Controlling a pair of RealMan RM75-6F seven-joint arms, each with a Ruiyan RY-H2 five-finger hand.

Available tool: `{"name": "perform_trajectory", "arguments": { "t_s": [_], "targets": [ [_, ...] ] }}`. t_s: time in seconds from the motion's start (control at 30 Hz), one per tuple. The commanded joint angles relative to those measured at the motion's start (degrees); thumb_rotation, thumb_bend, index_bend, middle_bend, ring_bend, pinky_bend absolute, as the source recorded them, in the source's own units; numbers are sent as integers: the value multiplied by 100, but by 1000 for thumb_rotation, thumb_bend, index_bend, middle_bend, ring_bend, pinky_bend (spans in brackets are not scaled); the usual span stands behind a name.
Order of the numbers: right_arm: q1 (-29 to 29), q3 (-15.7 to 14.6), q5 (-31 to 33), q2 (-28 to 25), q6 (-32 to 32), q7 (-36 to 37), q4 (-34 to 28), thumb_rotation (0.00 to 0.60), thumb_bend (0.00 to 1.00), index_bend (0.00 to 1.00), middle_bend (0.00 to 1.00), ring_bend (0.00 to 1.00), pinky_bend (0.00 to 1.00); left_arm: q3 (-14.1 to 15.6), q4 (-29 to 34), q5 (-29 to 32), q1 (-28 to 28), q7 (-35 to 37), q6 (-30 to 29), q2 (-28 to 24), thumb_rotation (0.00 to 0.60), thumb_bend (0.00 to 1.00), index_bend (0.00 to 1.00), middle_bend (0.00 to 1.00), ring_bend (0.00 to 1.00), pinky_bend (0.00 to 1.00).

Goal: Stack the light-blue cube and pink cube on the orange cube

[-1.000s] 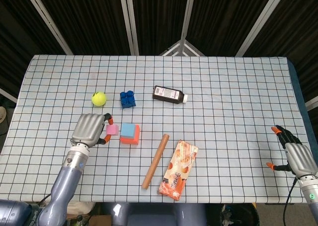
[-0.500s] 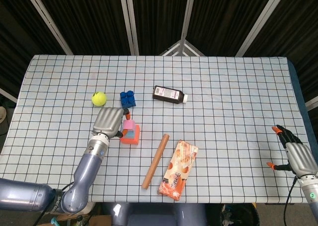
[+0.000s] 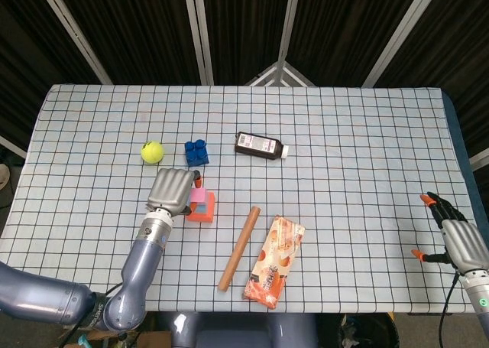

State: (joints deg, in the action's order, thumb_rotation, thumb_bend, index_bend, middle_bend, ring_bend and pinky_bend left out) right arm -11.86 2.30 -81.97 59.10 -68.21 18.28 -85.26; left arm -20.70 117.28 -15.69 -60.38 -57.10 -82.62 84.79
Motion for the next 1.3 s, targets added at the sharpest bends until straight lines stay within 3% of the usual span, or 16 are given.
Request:
{"name": "perform_trajectory", "arguments": {
  "t_s": [0.03,1.3],
  "targets": [
    [-7,3,11,4,15,-3,10,600,129,0,15,61,156,27,-20,40,-29,-33,-70,21,600,350,459,853,825,871],
    [-18,6,52,8,50,-97,-46,600,128,0,15,61,156,227,96,94,5,165,-31,-187,600,349,460,853,825,871]
  ]
}}
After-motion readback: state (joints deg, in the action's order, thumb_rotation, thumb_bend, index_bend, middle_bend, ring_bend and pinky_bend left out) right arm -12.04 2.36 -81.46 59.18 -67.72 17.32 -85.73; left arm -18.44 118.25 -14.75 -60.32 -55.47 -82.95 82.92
